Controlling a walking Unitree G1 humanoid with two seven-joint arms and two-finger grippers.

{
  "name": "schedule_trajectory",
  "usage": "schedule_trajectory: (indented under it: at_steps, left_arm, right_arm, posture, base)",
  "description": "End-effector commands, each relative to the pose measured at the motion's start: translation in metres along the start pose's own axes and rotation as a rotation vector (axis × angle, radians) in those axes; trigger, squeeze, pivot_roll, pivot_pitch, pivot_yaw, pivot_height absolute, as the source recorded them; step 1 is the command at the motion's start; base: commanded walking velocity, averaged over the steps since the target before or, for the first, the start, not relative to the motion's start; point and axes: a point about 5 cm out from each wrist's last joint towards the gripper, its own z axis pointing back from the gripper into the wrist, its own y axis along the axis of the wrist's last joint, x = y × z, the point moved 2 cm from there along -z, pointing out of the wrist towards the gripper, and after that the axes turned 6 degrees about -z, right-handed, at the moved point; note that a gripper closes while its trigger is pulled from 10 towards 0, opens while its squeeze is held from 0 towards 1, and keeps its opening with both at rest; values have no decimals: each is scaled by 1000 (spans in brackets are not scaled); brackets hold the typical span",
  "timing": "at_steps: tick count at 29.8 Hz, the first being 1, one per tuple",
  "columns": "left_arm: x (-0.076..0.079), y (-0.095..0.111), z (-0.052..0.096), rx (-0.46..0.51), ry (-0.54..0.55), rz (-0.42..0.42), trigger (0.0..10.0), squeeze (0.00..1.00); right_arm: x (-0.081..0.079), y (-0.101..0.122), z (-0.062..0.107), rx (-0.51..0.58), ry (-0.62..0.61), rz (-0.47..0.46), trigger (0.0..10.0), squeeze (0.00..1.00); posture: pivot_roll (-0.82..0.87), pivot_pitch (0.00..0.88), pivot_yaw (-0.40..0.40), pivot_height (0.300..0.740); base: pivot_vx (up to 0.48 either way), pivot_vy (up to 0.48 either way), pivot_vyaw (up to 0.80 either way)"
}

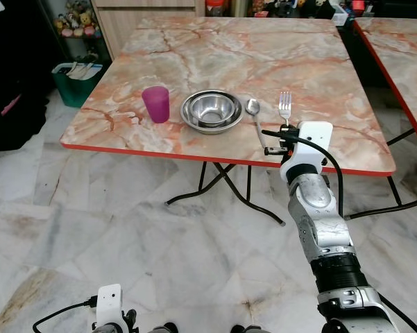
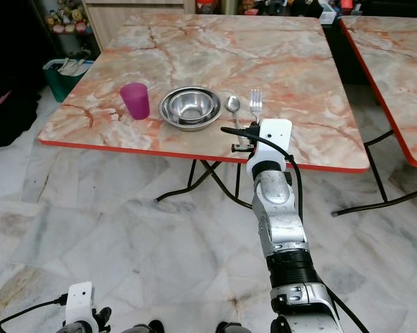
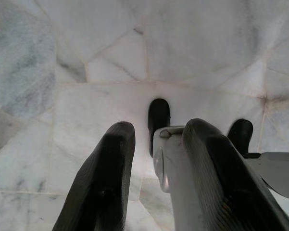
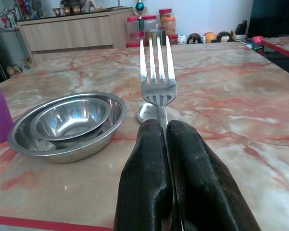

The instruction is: Setting the table

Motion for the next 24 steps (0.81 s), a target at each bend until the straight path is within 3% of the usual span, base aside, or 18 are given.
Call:
schedule_trajectory:
  at_steps: [1,8,24]
  left_arm:
    - [-5,-5,1,-20,15,1,10000,0]
    - [-5,-5,1,-21,15,5,10000,0]
    - [-4,-8,2,-29,16,5,10000,0]
  right_arm:
    - [2,-1,-1,-14,-7,6,10000,0]
    - [3,-3,-1,-28,-16,-7,10000,0]
    - [1,-2,0,-15,6,12,10000,0]
  posture:
    - [-6,161,24,740]
    - [-7,164,25,740]
    - [-9,159,20,740]
  base:
    - [420,0,0]
    - [421,0,-309]
    - [422,0,0]
